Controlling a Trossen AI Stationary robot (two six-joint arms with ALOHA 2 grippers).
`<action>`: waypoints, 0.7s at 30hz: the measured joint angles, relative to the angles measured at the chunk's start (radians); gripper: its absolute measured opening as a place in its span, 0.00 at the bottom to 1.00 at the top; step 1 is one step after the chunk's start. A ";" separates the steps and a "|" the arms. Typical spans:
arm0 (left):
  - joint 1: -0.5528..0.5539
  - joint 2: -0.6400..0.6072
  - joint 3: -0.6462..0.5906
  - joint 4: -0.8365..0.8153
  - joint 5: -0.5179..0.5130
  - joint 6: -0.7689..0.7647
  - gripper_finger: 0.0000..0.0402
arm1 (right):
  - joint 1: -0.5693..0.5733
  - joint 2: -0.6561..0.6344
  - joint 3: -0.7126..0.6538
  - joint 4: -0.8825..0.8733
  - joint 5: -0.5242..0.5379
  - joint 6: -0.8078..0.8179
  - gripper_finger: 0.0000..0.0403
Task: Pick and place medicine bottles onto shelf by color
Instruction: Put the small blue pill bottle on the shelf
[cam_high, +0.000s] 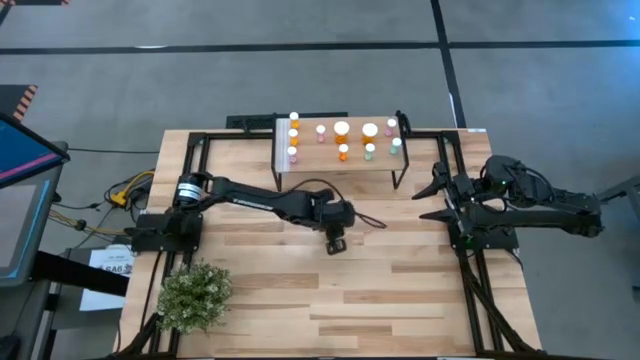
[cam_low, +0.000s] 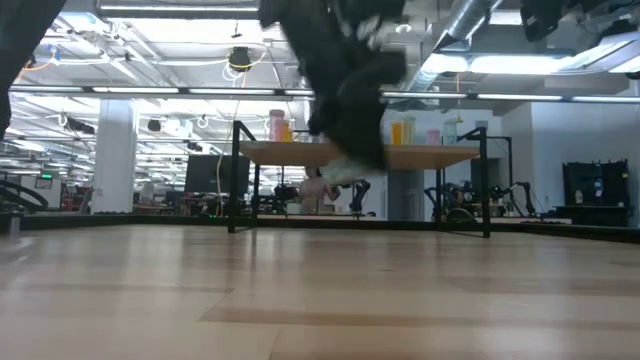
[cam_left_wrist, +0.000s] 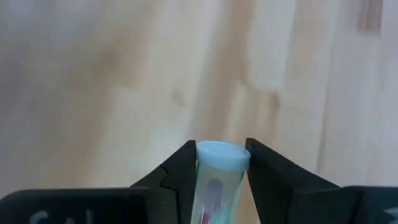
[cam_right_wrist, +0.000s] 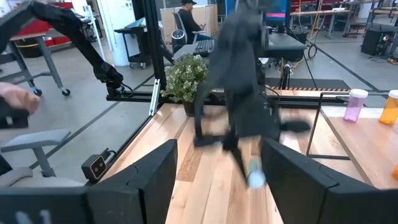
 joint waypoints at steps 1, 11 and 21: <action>-0.003 -0.019 0.012 -0.001 -0.049 0.011 0.27 | 0.000 0.000 0.000 -0.001 0.000 0.000 0.63; 0.004 -0.183 -0.046 0.325 -0.575 -0.079 0.27 | 0.000 -0.001 0.000 -0.006 0.000 0.006 0.63; 0.004 -0.160 -0.200 0.662 -0.838 -0.094 0.27 | 0.002 -0.001 0.000 -0.010 -0.003 0.007 0.63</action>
